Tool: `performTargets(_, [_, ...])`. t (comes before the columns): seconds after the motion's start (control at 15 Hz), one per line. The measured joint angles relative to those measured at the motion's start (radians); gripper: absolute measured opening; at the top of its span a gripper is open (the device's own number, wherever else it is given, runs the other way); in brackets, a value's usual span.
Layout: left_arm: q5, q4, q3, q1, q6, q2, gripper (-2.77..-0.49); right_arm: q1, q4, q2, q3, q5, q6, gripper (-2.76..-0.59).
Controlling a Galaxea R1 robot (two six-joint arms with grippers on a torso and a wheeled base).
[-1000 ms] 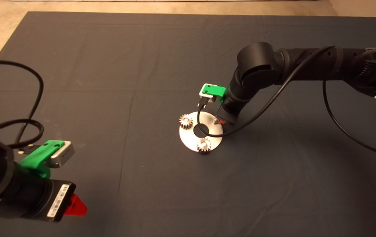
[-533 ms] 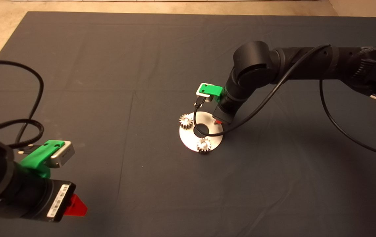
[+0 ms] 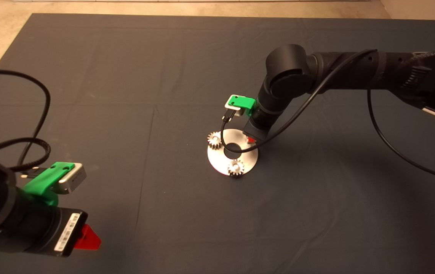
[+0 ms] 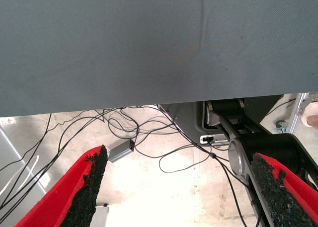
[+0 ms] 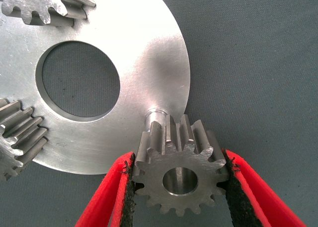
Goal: Install three planetary gears onto the carrier pins
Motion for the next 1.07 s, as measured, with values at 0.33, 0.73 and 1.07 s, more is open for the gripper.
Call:
performTargets(0.33, [0.0,0.0,0.0,0.0,0.0,0.0,-1.19,0.002,0.011,0.004,-0.014,0.001,0.004,-2.26])
performTargets(0.73, [0.0,0.0,0.0,0.0,0.0,0.0,-1.19,0.002,0.012,0.009,-0.019,-0.005,0.021,-2.26])
performTargets(1.07, [0.0,0.0,0.0,0.0,0.0,0.0,-1.19,0.002,0.015,0.009,-0.018,-0.005,0.034,-2.26])
